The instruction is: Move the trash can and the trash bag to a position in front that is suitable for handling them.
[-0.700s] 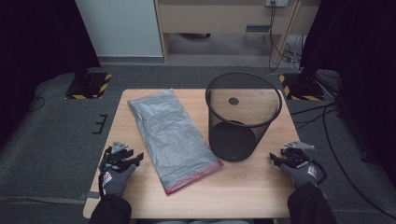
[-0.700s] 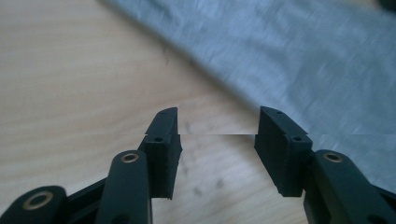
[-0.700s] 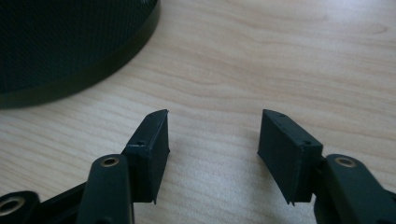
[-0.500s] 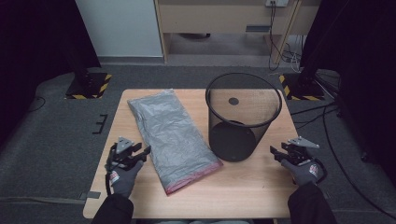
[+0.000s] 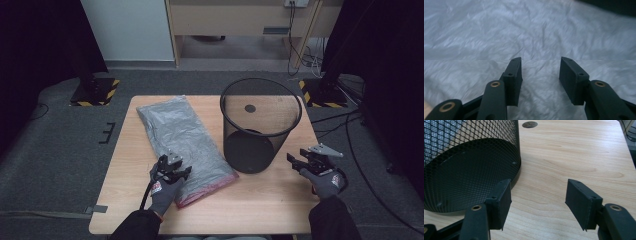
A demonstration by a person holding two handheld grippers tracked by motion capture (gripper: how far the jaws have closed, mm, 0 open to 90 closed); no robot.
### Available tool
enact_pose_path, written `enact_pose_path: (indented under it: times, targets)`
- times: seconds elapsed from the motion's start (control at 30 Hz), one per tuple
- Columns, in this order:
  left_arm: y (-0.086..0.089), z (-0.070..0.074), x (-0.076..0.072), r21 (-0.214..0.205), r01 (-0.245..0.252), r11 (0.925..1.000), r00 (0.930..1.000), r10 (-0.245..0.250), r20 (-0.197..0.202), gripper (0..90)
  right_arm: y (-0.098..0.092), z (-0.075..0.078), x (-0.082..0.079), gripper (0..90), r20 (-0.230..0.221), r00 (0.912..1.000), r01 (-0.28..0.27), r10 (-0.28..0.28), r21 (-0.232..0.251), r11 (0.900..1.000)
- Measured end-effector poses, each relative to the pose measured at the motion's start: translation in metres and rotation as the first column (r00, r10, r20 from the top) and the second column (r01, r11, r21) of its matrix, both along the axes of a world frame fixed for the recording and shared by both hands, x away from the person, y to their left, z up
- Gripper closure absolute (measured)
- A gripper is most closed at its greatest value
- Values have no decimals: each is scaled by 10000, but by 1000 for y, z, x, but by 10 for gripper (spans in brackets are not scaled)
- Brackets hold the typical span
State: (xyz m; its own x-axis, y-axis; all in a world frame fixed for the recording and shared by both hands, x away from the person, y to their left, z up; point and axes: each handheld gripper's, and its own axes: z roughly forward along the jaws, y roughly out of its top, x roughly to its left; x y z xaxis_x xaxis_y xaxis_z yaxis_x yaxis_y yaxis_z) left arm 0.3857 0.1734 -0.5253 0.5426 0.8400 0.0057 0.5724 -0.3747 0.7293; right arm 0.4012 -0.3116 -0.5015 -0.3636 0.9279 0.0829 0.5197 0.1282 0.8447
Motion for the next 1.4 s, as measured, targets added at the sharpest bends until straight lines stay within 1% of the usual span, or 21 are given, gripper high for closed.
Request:
enact_pose_path:
  times: [0.03, 0.13, 0.33, 0.43, 0.6, 0.63, 0.67, 0.7, 0.77, 0.8, 0.83, 0.87, 0.93, 0.97, 1.0, 1.1, 1.17, 1.27, 1.33, 1.37, 1.4]
  targets:
    - [3, -2, 0, 159, -108, 9998, 9999, 110, -80, 522, 1, 0, 0, 360, -43, 10000, -16, 17, 92, 10000]
    - [12, -3, 1, 122, -544, 9984, 9985, 545, -77, 536, 2, 0, 0, 359, -65, 9999, -87, 87, -26, 10000]
    - [39, 1, -2, 225, -1324, 9909, 9901, 1333, -438, 545, 3, 1, 0, 344, -109, 9997, -198, 196, -127, 9997]
    - [48, 1, -2, 238, -1556, 9875, 9864, 1566, -492, 546, 3, 1, 1, 345, -33, 9998, -171, 170, -184, 9997]
    - [62, 5, -8, 273, -1737, 9844, 9801, 1755, -926, 530, 3, 1, 2, 342, -94, 9998, -167, 165, -176, 9997]
    - [63, 7, -8, -51, -1847, 9828, 9781, 1833, -991, 529, 3, 2, 2, 342, -112, 9999, -130, 129, -83, 9999]
    - [65, 11, -8, -618, -1984, 9782, 9772, 1925, -891, 529, 3, 3, 3, 342, -79, 9999, -138, 137, -91, 9999]
    - [65, 15, -8, -893, -1991, 9759, 9786, 1931, -710, 528, 3, 4, 3, 342, -37, 9999, -102, 102, -47, 9999]
    - [62, 30, -6, -1632, -1895, 9682, 9814, 1918, -13, 541, 3, 6, 5, 353, 18, 10000, -44, 45, -170, 9998]
    - [60, 38, -4, -2128, -1848, 9595, 9801, 1958, 318, 550, 3, 7, 7, 358, 82, 10000, -16, 18, -226, 9997]
    - [51, 54, 5, -2742, -1700, 9465, 9752, 2016, 915, 562, 3, 10, 9, 361, 149, 9999, 47, -44, -213, 9998]
    - [51, 54, 5, -2742, -1700, 9465, 9752, 2016, 915, 572, 4, 13, 12, 376, 279, 9995, 118, -114, -173, 9998]
    - [37, 68, 15, -3016, -1582, 9402, 9700, 2050, 1305, 593, 5, 20, 18, 400, 558, 9980, 293, -279, -248, 9993]
    - [21, 82, 28, -3144, -1404, 9389, 9638, 2023, 1739, 603, 6, 25, 21, 440, 639, 9972, 413, -395, -259, 9988]
    - [21, 82, 28, -3144, -1404, 9389, 9638, 2023, 1739, 615, 7, 28, 25, 480, 722, 9964, 473, -451, -295, 9984]
    - [-6, 99, 51, -3282, -1072, 9385, 9501, 1940, 2445, 652, 10, 37, 38, 541, 998, 9927, 710, -675, -324, 9969]
    - [-24, 104, 66, -3476, -945, 9329, 9438, 1950, 2668, 674, 12, 42, 48, 535, 1128, 9902, 859, -827, -245, 9960]
    - [-48, 105, 84, -3533, -770, 9323, 9425, 1836, 2791, 695, 15, 45, 58, 531, 1303, 9865, 1024, -991, -182, 9946]
    - [-66, 102, 98, -3752, -594, 9250, 9472, 1709, 2713, 727, 18, 50, 73, 535, 1549, 9814, 1150, -1131, -37, 9934]
    - [-66, 102, 98, -3752, -594, 9250, 9472, 1709, 2713, 736, 20, 52, 77, 535, 1677, 9799, 1079, -1078, 84, 9941]
    - [-73, 100, 105, -3978, -483, 9162, 9531, 1614, 2559, 744, 21, 54, 81, 534, 1860, 9776, 990, -983, 56, 9951]
